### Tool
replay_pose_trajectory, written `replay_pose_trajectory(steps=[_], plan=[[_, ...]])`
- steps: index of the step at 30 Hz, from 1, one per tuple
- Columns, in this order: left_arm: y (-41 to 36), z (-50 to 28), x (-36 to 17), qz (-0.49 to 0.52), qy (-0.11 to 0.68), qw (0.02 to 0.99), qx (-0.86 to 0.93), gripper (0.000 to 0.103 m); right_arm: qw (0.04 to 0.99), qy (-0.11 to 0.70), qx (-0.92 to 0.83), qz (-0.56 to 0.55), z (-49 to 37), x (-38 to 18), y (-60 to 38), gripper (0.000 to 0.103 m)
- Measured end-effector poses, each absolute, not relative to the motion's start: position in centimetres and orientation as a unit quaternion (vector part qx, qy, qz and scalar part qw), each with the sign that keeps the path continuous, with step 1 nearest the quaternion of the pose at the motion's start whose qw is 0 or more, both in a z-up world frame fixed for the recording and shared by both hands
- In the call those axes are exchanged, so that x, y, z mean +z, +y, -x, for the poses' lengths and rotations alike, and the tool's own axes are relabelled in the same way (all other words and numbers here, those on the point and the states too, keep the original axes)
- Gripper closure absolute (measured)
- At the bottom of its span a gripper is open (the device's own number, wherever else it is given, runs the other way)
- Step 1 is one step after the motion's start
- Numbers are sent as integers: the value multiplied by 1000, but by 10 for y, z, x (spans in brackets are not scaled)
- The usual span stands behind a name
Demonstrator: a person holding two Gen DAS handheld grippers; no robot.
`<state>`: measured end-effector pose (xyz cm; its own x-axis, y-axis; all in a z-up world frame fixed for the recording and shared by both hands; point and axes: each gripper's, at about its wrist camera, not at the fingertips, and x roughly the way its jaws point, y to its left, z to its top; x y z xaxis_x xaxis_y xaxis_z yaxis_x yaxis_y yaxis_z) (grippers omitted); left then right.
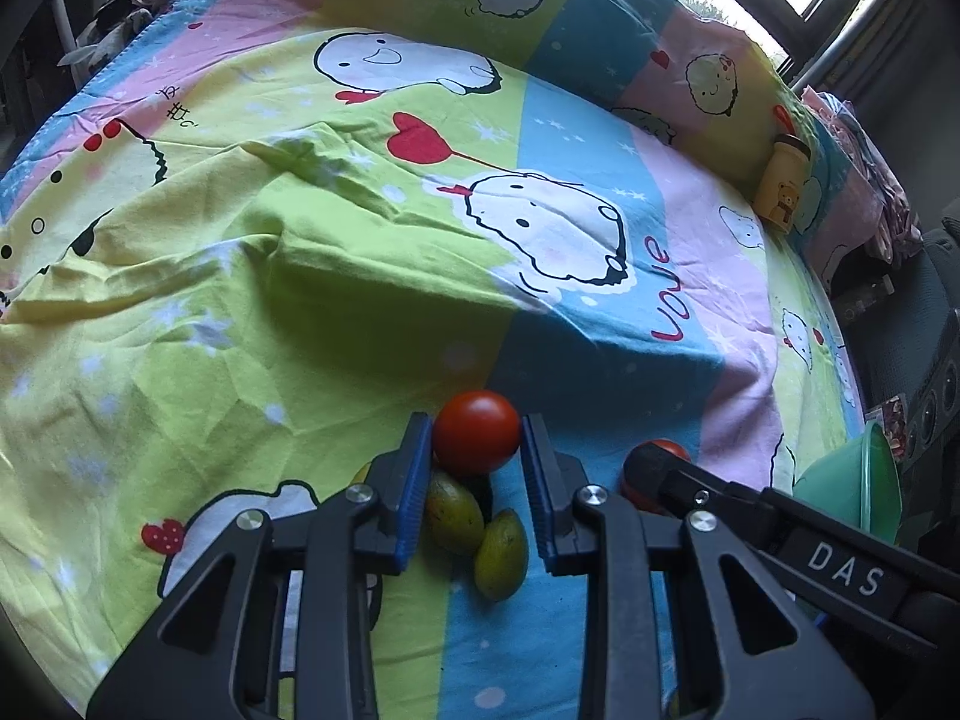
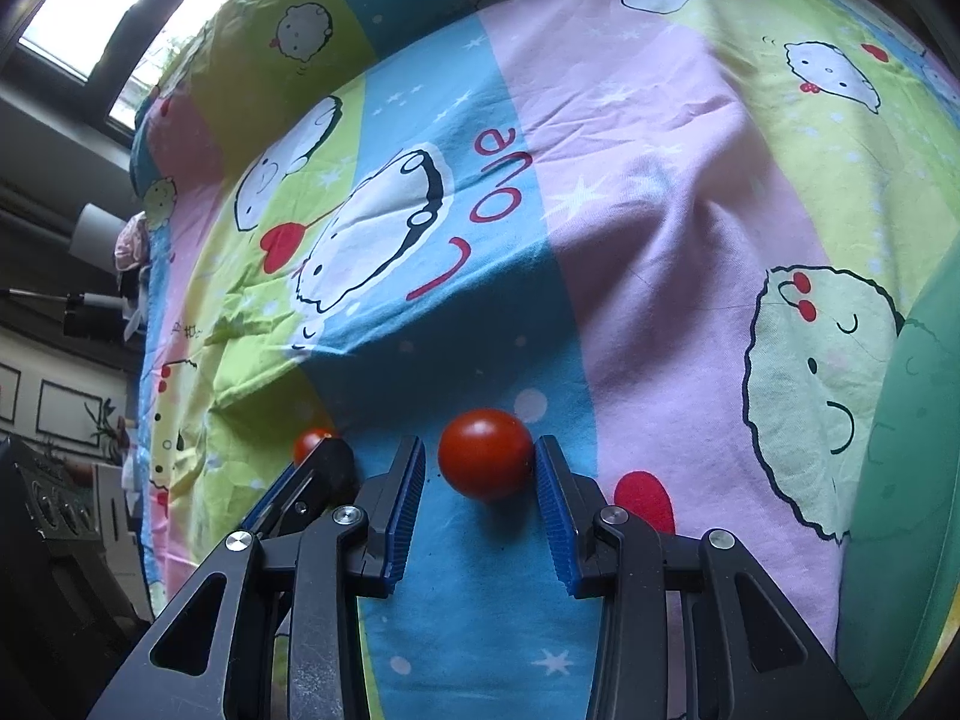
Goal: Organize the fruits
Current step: 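Close the right tool around the second red cherry tomato, then lift and carry the tomato with the right tool over the basin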
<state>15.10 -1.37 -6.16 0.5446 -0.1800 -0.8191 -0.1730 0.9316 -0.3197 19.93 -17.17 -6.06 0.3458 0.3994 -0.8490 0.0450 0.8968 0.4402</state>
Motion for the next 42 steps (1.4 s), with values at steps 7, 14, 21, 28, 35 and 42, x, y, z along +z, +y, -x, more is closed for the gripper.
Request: replay_pose_trajectory(steps=[7,14,21,28,35,42], plan=[[-8,-143,-58,178,475,862,14,73,803,558,106,-182,-198,-60,-167,62],[-5,-136,-52,176,466,867,17,73,814,553,96,-152,-196,-58,-158,62],[-5,-131,-47,175,459,871,16,73,822,548,86,-130,-194,-58,-154,68],[-6,-126,-43,175,453,874,13,73,821,548,87,-138,-192,-58,-156,68],[-7,-121,-36,181,442,879,2,73,827,537,85,-144,-184,-51,-162,68],[-9,-114,-26,194,427,883,-20,73,838,518,80,-155,-175,-37,-172,68]])
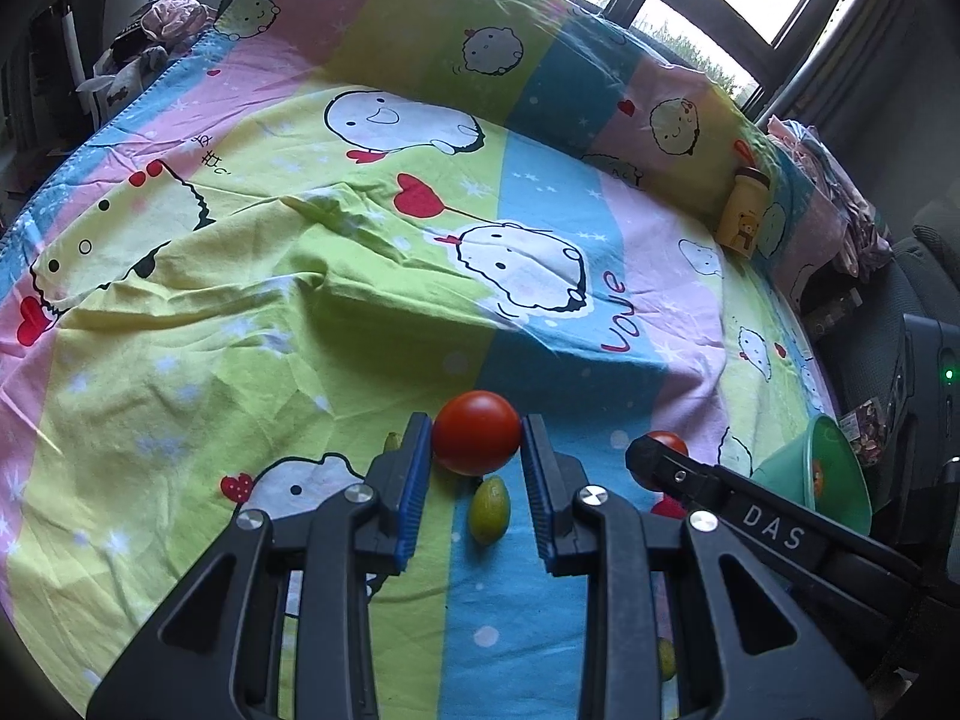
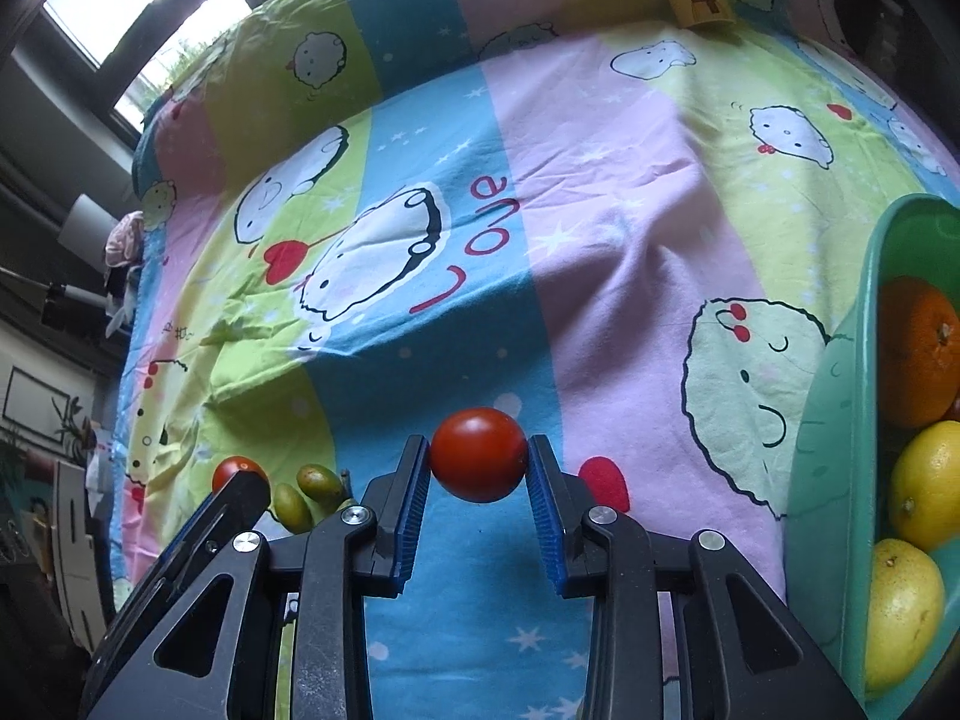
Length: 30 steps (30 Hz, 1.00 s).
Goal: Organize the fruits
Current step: 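Lift and carry the tomato with the right tool over the basin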
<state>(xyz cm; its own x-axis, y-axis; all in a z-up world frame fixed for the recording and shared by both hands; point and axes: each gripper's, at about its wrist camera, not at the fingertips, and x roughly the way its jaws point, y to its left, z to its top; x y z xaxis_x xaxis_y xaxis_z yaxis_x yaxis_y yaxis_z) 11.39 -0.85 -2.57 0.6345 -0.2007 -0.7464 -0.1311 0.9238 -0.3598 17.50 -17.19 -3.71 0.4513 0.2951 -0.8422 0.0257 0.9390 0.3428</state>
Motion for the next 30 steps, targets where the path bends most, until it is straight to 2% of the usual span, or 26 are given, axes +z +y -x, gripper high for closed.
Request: replay_pose_trajectory(steps=[30], plan=[[-90,-80,34,159,357,901,-190,73,890,390,-4,-236,-104,30,-267,68]])
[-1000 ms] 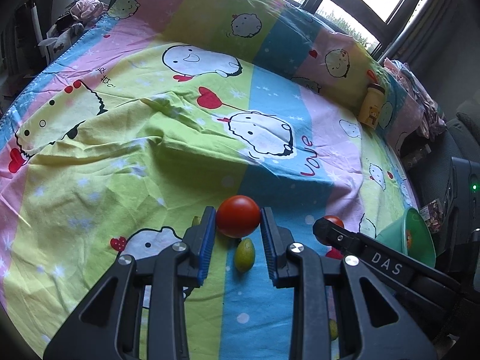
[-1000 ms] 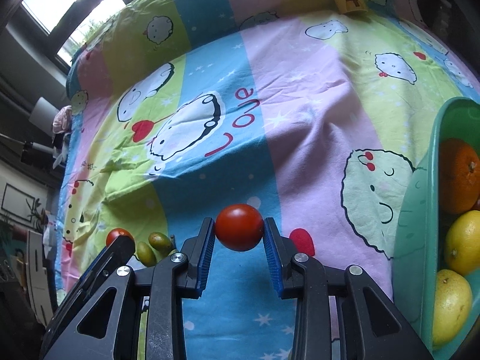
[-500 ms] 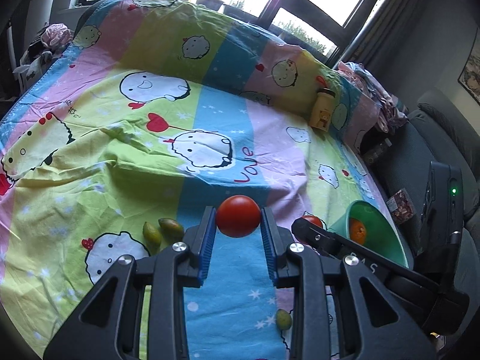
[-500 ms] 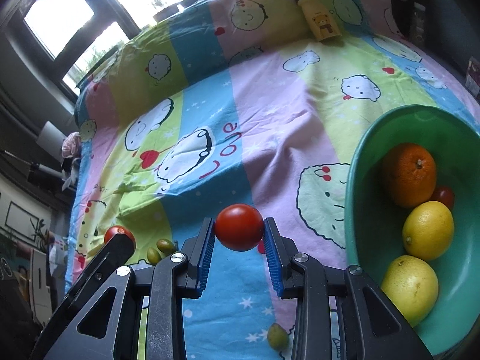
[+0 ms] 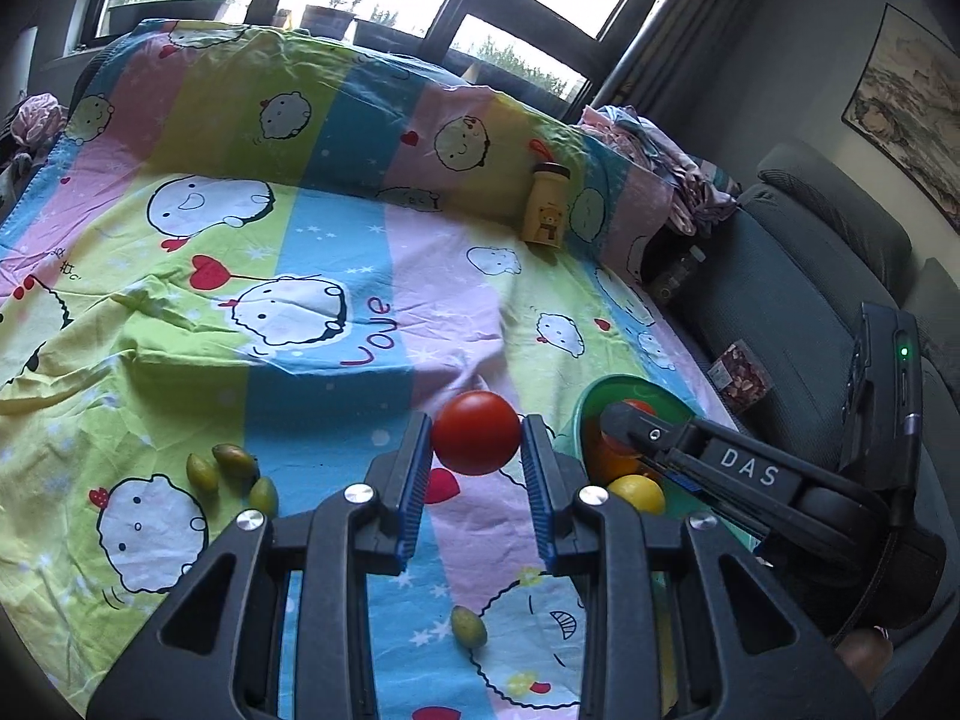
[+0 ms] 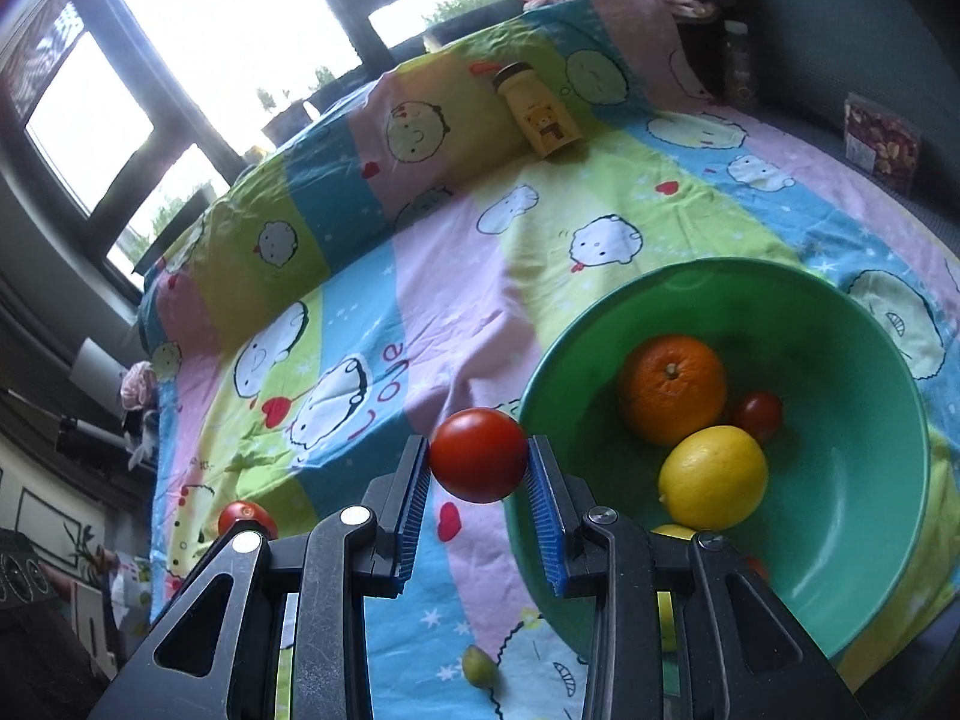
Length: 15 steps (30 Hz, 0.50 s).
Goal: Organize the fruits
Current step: 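Lift and carry the tomato with the right tool over the basin, then lower the tomato into the basin and open the right tool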
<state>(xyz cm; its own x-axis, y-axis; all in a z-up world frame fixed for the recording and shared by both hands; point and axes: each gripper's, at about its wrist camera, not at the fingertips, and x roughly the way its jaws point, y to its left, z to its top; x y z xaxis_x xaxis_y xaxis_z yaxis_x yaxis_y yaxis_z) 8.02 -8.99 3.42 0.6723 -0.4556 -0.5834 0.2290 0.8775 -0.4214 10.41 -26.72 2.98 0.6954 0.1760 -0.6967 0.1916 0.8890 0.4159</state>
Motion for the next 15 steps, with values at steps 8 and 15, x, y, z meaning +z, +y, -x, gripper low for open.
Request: replay_pose_trajectory(steps=[8,15], plan=[[-121,-77,34,144,360,890,-240,73,893,369,-39,-254,-91,35,-295,68],[-151,-75,32,129,364,878,-284,73,891,362,-59,-269,-83,35,-315,68]])
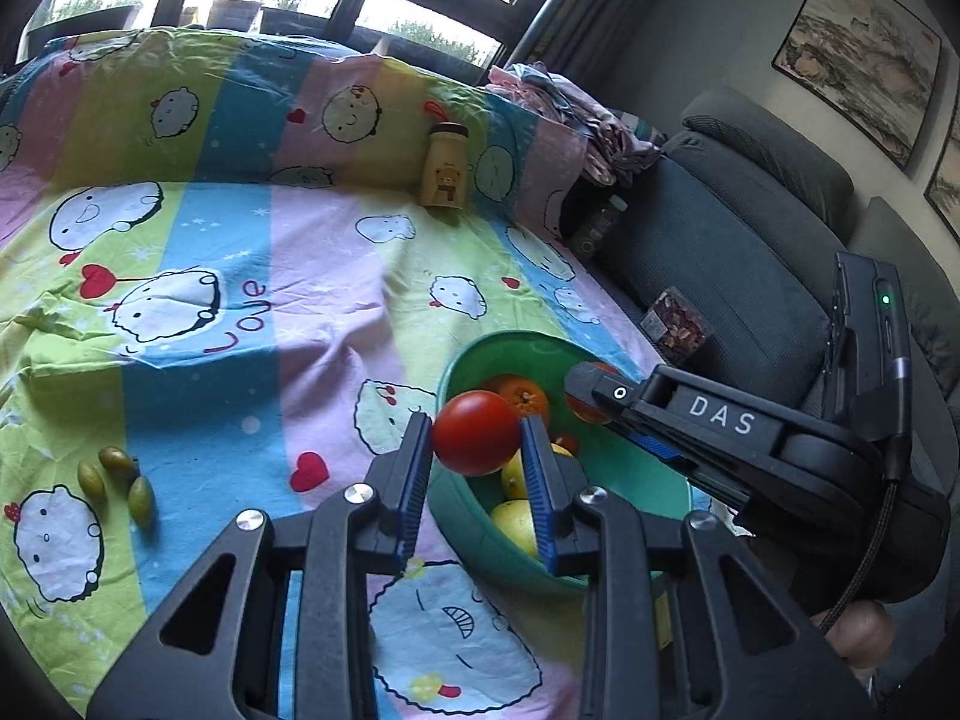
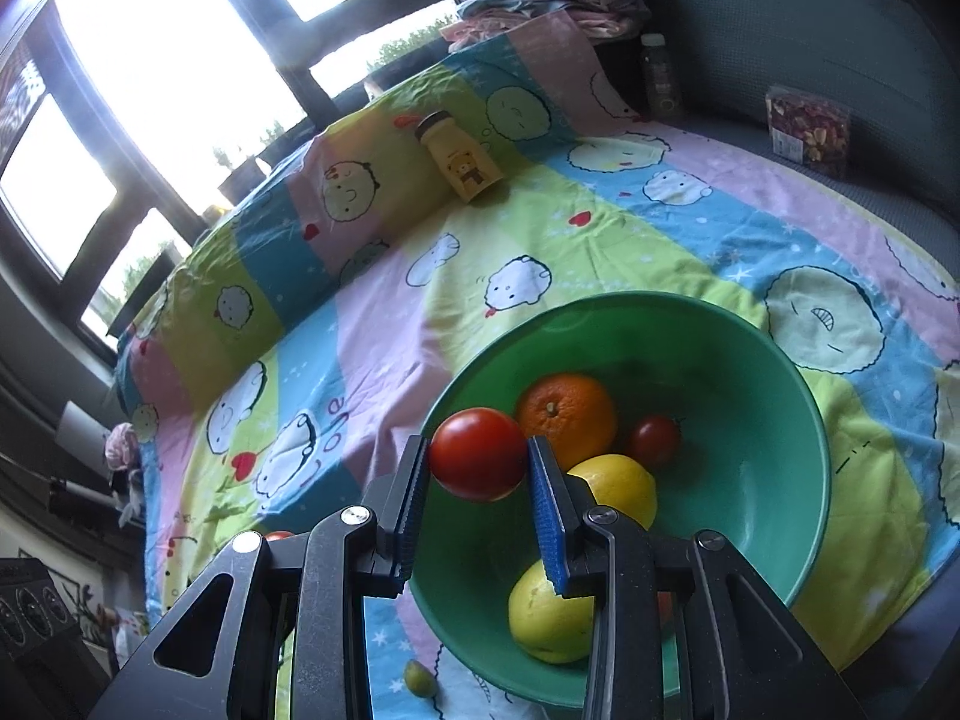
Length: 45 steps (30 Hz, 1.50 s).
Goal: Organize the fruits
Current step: 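Lower the tomato into the basin and open the right tool, then withdraw the right tool from the basin toward the green olives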
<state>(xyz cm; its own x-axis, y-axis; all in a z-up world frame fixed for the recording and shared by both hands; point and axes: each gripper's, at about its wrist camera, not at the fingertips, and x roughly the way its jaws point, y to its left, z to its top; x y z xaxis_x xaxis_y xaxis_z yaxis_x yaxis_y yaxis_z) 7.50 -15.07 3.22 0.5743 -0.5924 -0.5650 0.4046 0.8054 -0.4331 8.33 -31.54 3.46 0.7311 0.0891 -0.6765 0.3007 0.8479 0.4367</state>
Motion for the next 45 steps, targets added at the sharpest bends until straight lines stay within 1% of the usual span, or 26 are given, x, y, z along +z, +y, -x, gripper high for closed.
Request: replay_pose_trajectory(steps=[13,36,45], plan=[[-191,-75,16,112,394,847,-337,73,881,362,-94,-289,-73,28,-346,68],[-217,-82,-3,90,423,829,-355,73,860,399,-103,-301,-78,4,-362,68],[-221,-84,-8,84,427,827,-355,73,861,398,-105,-299,-77,3,-364,68]])
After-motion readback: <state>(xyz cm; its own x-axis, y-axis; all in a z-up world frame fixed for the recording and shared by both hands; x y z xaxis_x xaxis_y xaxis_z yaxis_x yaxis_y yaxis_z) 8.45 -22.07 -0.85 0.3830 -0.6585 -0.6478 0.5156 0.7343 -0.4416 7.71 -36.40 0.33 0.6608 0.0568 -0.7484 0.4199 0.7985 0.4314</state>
